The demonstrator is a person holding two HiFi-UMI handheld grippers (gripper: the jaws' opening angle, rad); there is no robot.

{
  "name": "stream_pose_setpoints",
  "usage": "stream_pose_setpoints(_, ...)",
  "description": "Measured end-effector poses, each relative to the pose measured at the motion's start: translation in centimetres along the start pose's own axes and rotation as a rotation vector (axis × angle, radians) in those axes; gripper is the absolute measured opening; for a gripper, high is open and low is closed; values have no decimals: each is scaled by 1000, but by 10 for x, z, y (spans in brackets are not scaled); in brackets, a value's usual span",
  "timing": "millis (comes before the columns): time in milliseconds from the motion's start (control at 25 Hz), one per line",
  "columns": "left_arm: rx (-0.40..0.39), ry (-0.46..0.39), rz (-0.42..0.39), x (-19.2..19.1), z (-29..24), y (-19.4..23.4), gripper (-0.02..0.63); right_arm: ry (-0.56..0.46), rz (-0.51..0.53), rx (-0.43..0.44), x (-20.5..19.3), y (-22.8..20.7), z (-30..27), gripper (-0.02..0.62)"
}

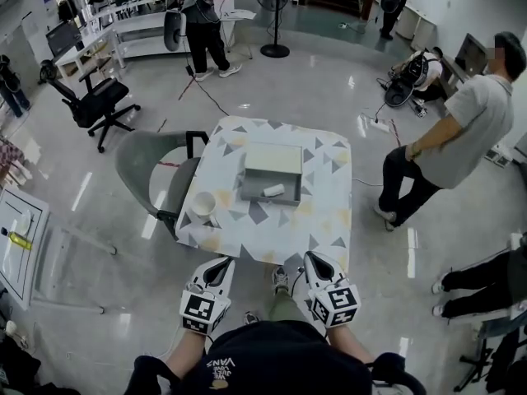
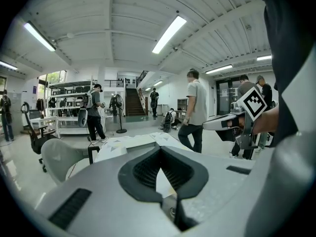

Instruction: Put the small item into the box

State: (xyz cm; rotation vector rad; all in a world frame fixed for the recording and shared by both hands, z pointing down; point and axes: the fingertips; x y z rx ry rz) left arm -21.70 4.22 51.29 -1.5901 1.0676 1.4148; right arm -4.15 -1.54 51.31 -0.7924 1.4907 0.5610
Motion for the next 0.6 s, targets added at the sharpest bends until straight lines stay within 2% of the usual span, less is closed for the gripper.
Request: stream_pose_setpoints(600, -5, -1, 4, 1, -5, -2, 6, -3, -1, 1, 1, -4, -2, -2)
Point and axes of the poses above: the fingertips, and each gripper's own axes: z backward along the fingers, y to its left, x out of its top, and after that the axes turned 13 degrees about -y, right-handed
